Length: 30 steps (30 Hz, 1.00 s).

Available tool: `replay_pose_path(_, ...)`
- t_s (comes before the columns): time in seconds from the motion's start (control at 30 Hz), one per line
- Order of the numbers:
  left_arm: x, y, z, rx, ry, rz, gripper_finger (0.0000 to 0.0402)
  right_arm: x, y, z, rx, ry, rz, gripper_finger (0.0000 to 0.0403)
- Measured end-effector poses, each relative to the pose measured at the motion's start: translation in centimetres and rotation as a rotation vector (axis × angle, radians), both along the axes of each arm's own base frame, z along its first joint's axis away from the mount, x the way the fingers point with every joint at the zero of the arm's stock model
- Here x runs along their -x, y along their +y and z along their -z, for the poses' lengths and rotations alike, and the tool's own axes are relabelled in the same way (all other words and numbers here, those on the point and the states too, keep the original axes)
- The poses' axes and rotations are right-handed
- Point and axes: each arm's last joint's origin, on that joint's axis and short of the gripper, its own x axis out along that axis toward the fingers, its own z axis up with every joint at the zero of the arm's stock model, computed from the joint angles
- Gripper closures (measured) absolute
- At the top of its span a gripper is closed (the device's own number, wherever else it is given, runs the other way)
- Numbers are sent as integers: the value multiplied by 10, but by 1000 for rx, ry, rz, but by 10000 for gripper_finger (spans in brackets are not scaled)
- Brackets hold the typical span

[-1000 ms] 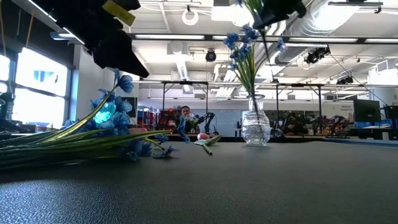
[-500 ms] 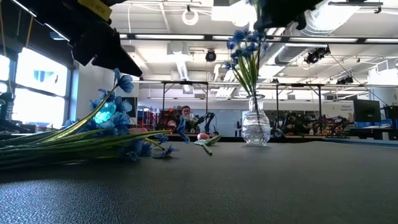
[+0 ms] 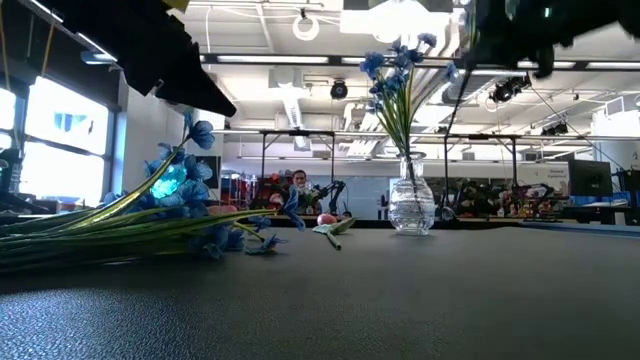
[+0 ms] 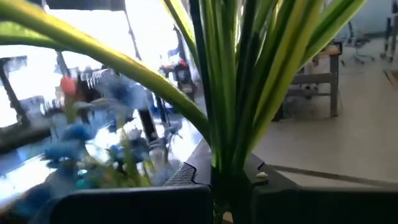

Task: Sort flowers into vase by color
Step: Put the blue flowers into the transparent vase

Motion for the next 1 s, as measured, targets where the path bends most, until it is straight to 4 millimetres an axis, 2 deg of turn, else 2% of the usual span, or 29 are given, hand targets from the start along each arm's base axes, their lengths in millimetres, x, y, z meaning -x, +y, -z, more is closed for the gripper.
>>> replay_pose_path(0.2, -3, -2, -2, -26, 3, 32, 279, 11, -15, 36, 34, -288, -82, 398)
replay_pose_path(0.3, -6, -3, -4, -35, -8, 46, 279, 11, -20, 44, 6, -327, -88, 398)
replay_pose_path(0.4, -8, -4, -7, -41, -22, 60, 279, 4, -22, 45, -9, -278, -115, 398)
replay_pose_path(0.5, -10, -5, -9, -47, -32, 72, 279, -5, -23, 35, 7, -263, -137, 398)
replay_pose_path(0.73, -11, -5, -9, -47, -33, 80, 279, -36, -30, 23, -13, -111, -130, 398)
replay_pose_path(1.0, -11, -5, -9, -44, -32, 81, 279, -62, -36, 25, -28, 50, -126, 398)
